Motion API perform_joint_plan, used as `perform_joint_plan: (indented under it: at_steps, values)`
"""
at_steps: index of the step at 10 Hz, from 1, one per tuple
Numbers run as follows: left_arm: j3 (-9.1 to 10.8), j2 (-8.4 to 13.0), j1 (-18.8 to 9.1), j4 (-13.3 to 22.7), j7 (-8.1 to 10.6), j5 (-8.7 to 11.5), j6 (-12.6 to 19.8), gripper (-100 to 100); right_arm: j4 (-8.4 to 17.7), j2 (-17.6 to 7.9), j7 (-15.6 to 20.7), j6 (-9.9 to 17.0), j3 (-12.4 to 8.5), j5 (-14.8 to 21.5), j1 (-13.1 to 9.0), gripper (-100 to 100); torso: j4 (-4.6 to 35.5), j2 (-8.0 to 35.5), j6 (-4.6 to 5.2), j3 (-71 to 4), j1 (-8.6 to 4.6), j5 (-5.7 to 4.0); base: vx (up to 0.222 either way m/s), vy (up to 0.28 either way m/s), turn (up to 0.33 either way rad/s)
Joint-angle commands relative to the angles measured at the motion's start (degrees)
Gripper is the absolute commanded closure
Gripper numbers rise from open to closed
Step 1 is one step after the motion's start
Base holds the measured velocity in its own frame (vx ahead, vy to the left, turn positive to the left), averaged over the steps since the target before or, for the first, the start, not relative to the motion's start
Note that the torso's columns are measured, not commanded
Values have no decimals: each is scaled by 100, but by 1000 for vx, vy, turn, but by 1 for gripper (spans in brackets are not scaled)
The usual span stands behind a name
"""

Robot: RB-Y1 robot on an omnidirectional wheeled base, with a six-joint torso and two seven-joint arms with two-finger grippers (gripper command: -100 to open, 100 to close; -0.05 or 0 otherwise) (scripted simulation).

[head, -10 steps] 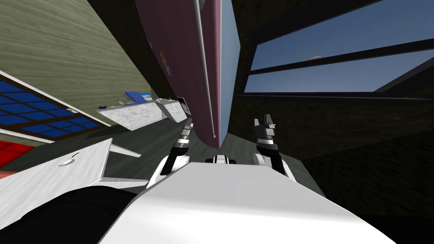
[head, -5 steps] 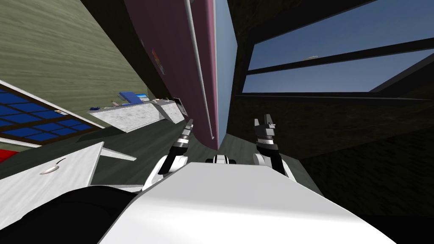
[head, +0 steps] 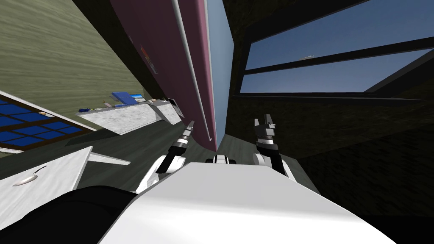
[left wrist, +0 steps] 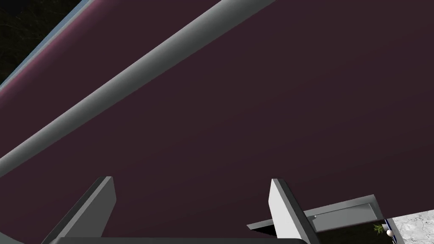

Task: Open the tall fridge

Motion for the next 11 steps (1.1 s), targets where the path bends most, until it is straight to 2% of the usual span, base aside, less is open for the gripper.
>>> perform_joint_plan:
  at_steps: [1, 6, 11]
  values:
    - [32, 270, 17, -38, -9, -62, 404, -100, 0, 0, 0, 0, 0, 0, 0, 0, 0, -1, 0, -1, -3, -1, 64, -53, -50]
    - [107, 718, 90, -261, -17, -168, 1114, -100, 0, 0, 0, 0, 0, 0, 0, 0, 1, 4, 0, 3, 0, 0, 75, -55, -54]
    - [153, 989, 143, -846, -25, -235, 1552, -100, 0, 0, 0, 0, 0, 0, 0, 0, 2, 6, -1, 4, 2, 0, 52, -39, -33]
